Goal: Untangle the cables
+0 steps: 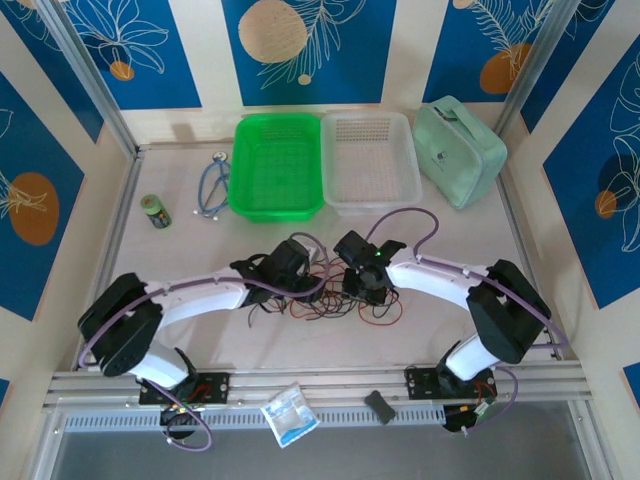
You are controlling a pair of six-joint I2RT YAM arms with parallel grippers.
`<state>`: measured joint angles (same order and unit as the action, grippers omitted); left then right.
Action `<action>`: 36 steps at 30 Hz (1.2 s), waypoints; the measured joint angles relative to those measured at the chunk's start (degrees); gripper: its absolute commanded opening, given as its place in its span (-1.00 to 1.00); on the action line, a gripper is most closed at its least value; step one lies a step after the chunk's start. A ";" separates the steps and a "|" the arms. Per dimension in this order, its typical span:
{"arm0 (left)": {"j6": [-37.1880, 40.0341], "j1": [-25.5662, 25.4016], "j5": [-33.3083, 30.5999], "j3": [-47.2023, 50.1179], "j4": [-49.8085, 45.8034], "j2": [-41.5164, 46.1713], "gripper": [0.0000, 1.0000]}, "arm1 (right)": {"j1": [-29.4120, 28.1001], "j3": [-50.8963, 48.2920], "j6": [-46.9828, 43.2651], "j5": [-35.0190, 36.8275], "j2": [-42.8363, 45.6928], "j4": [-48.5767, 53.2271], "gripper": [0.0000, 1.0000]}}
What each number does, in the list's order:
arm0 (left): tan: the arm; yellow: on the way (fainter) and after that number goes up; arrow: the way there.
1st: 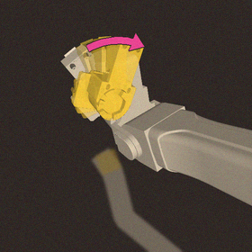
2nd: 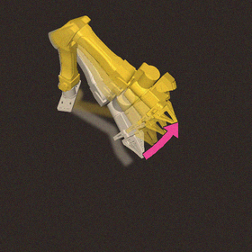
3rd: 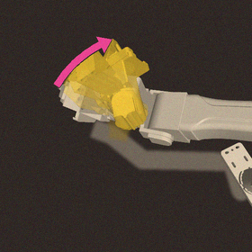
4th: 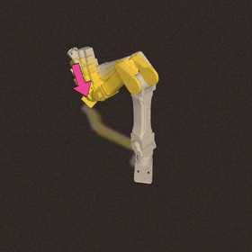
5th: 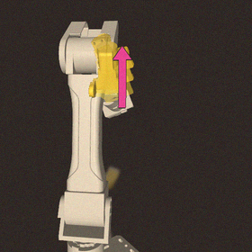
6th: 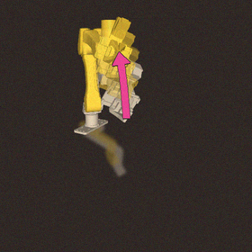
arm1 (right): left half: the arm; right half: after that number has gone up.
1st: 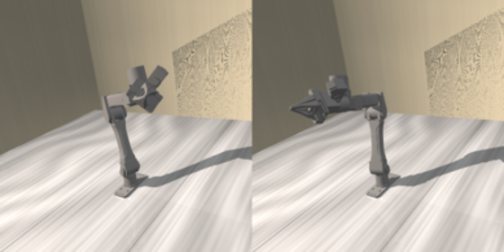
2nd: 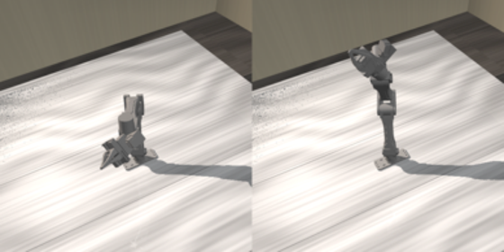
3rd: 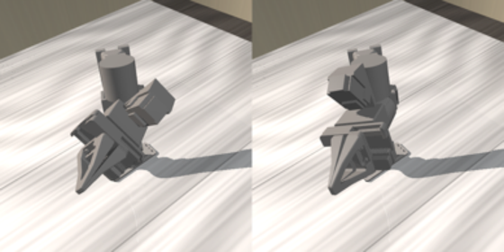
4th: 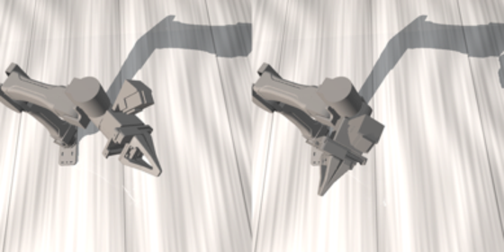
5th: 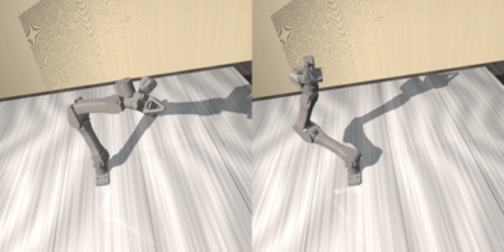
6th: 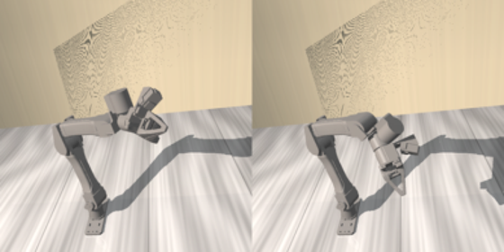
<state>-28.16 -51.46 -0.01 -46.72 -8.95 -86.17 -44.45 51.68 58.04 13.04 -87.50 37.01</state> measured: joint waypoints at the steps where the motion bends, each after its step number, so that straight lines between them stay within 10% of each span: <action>1: -0.22 -0.39 0.11 -0.20 0.11 -0.94 0.04 | 0.02 0.09 -0.02 0.00 -0.22 -0.28 -0.33; 36: -6.10 -1.22 -2.21 1.05 3.85 -7.39 -0.04 | -2.21 -5.31 2.01 -2.12 -0.26 -3.63 -0.46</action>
<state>-34.26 -52.69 -2.22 -45.67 -5.10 -93.56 -46.65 46.37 60.05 10.92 -87.77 33.39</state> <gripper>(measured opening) 0.479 0.269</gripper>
